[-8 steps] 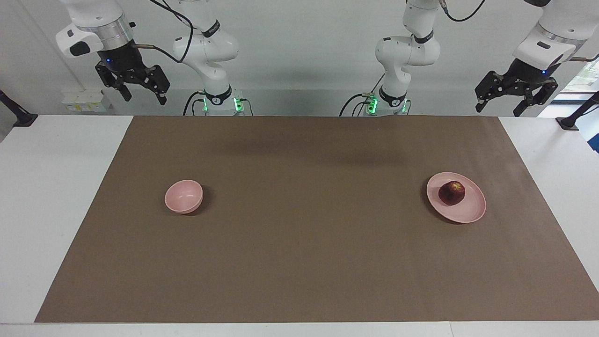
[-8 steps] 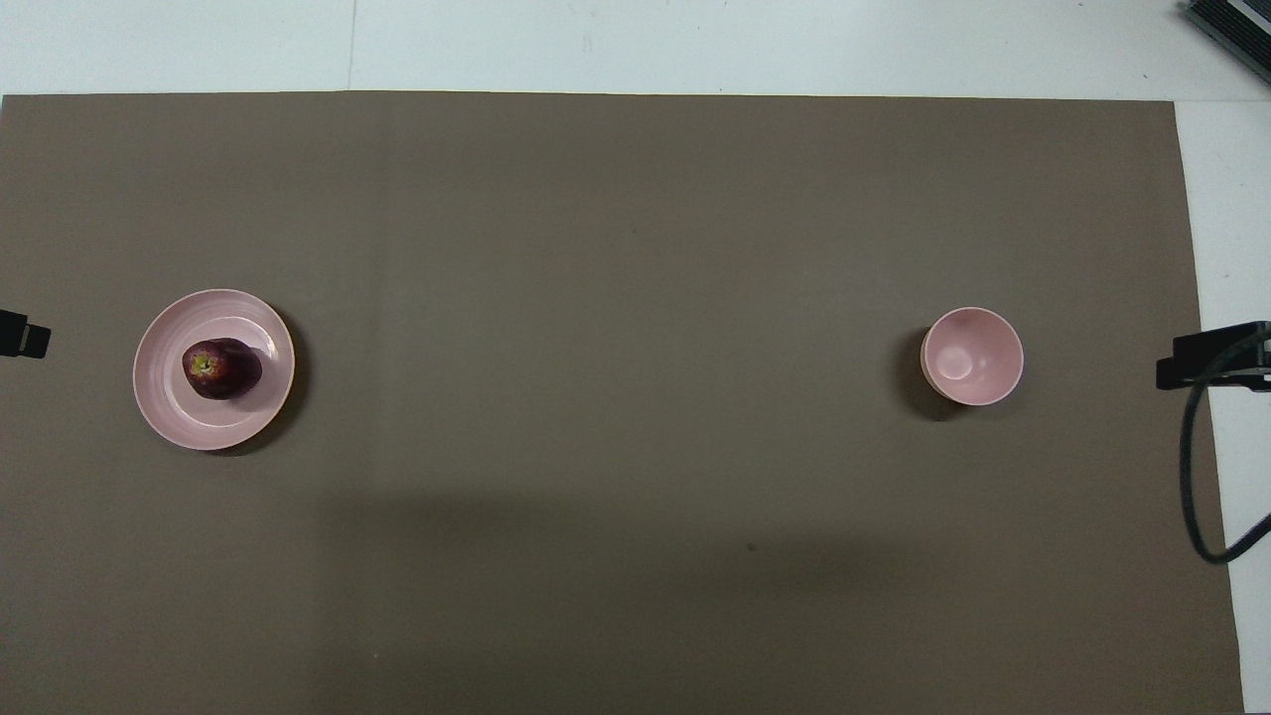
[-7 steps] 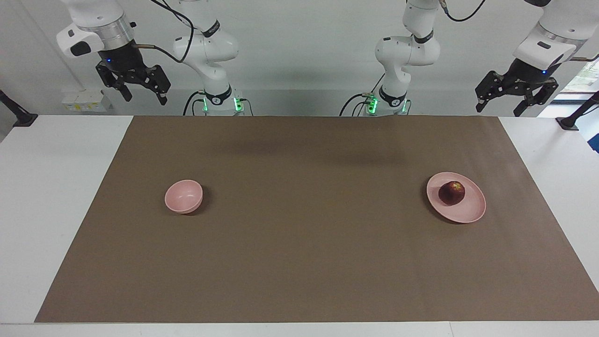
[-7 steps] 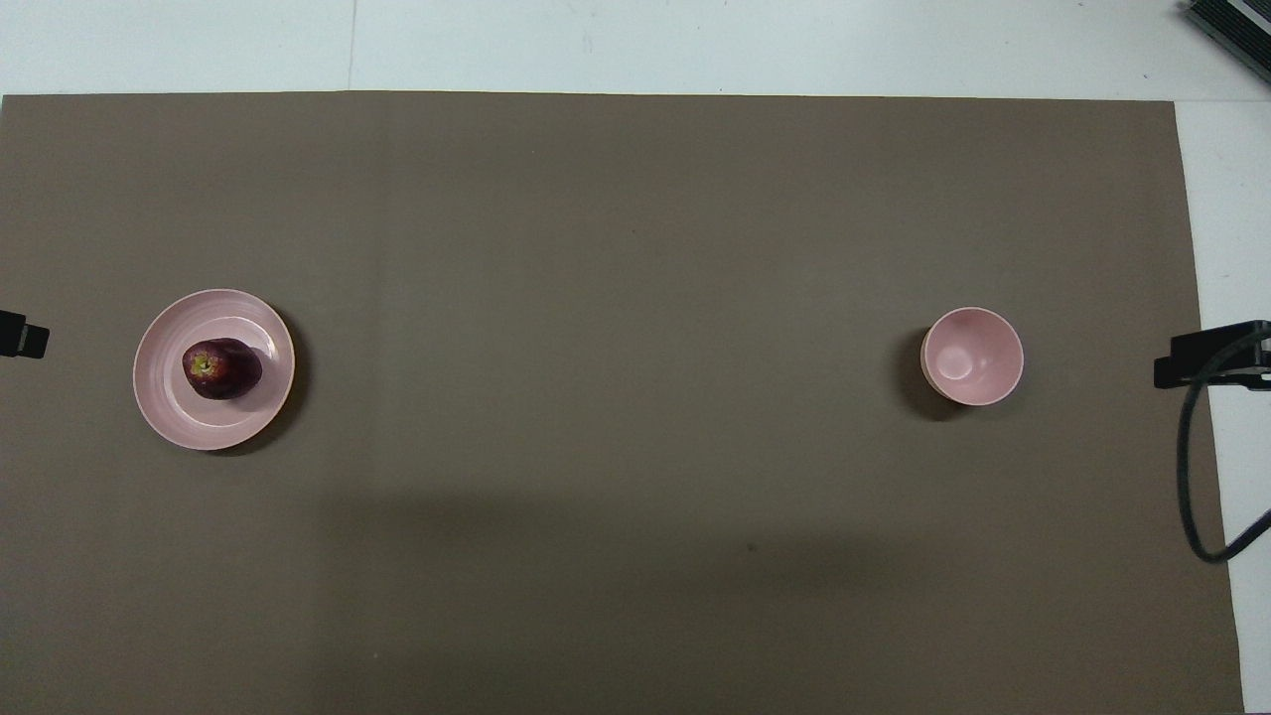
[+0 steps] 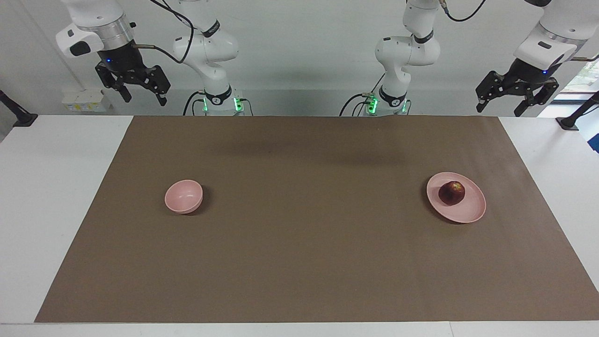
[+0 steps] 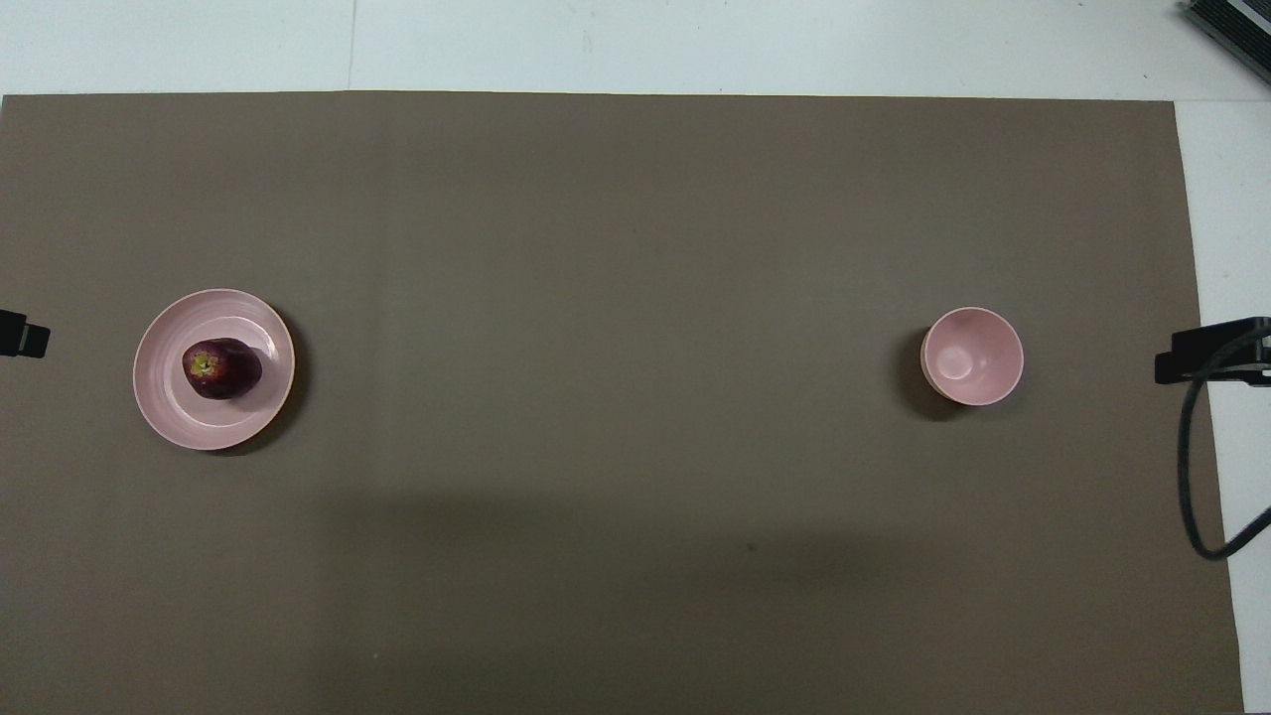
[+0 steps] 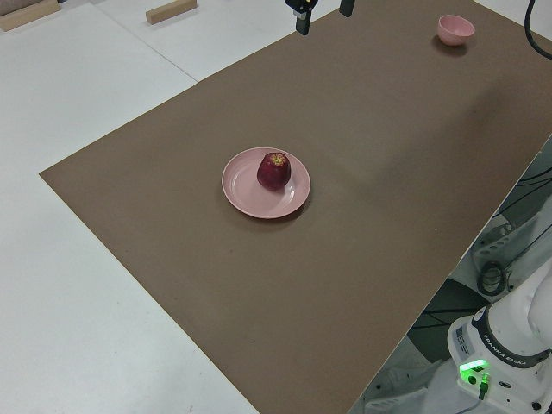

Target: Move apple from plate to bowl

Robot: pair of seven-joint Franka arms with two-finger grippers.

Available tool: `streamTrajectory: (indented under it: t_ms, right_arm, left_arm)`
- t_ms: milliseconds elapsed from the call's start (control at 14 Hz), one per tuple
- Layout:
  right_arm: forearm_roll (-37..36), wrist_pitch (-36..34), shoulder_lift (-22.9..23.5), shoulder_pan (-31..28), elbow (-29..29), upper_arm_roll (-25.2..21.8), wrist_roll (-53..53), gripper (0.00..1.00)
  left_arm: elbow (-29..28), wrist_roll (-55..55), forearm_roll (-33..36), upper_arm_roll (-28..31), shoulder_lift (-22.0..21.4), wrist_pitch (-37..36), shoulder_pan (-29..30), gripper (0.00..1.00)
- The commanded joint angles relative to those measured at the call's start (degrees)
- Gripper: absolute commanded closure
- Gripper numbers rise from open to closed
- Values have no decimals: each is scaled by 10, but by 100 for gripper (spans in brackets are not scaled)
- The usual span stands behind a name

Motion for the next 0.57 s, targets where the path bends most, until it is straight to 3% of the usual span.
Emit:
streamTrajectory:
  t_ms: [0,500]
  right_arm:
    - [9,2,-1,-7,0,-1,-16,0]
    - [10,1,-1,-6,0,-1,-16,0]
  left_arm:
    - [5,2,-4,-2,1,-11,7,0]
    - [-38,9,-4,-4,-15,40,9,0]
